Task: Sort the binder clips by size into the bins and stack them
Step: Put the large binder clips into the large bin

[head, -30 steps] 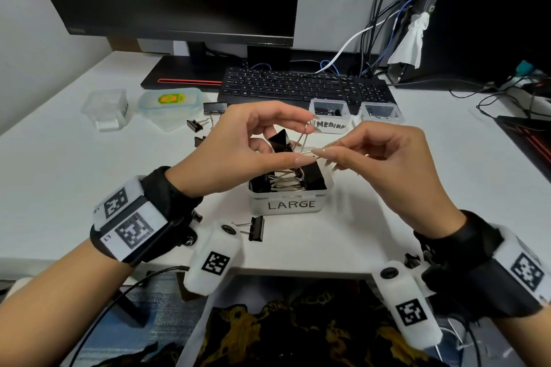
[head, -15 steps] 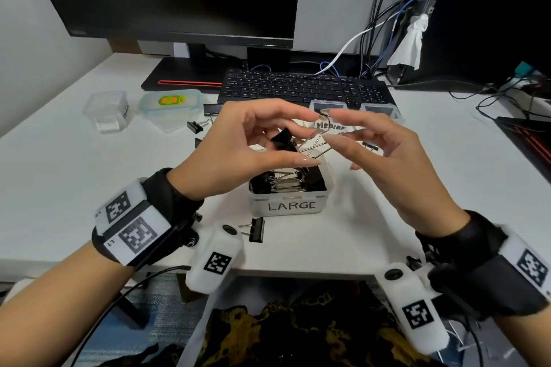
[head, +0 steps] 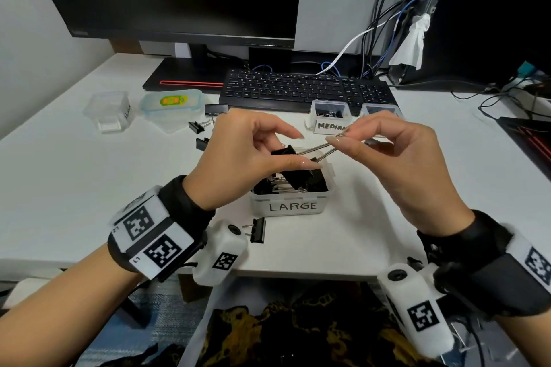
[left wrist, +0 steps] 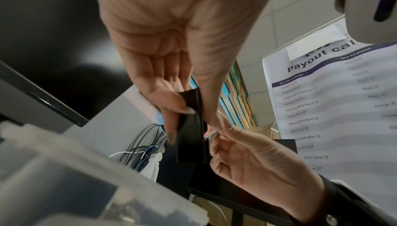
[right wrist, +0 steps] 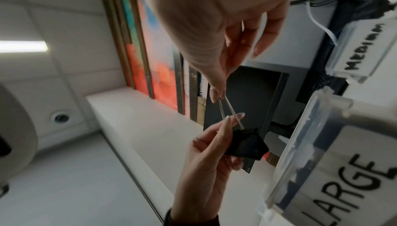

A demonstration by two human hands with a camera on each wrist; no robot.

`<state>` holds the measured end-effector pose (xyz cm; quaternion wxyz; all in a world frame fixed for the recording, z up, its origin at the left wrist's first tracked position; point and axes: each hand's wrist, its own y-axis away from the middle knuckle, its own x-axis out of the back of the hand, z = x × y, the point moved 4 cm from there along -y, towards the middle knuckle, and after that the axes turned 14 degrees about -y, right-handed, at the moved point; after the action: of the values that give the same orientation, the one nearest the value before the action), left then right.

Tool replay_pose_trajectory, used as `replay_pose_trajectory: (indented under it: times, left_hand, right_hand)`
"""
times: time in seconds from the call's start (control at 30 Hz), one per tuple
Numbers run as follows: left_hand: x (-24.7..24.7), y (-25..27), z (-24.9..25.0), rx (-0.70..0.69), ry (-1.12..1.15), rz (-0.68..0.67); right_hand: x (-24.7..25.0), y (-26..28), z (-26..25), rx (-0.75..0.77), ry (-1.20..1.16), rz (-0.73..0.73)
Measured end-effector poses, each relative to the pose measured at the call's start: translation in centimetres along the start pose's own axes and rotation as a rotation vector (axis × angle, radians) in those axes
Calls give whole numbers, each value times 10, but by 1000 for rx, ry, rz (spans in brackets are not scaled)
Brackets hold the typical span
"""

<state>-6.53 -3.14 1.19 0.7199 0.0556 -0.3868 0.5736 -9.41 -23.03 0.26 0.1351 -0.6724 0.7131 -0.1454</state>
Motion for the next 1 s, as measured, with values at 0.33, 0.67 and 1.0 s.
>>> replay_pose_trajectory:
  times: [0.33,0.67,1.0]
  left_hand:
    - [-8,-2,-1,-72,-161,-90]
    - [-4,-8,-13,262,334,9]
    - [-12,-6,-8,215,322,-34]
  right_hand:
    - [-5,4,-10,170,134,4]
    - [-13,9,-5,115,311,-8]
    - [-16,14,3,201,509,-45]
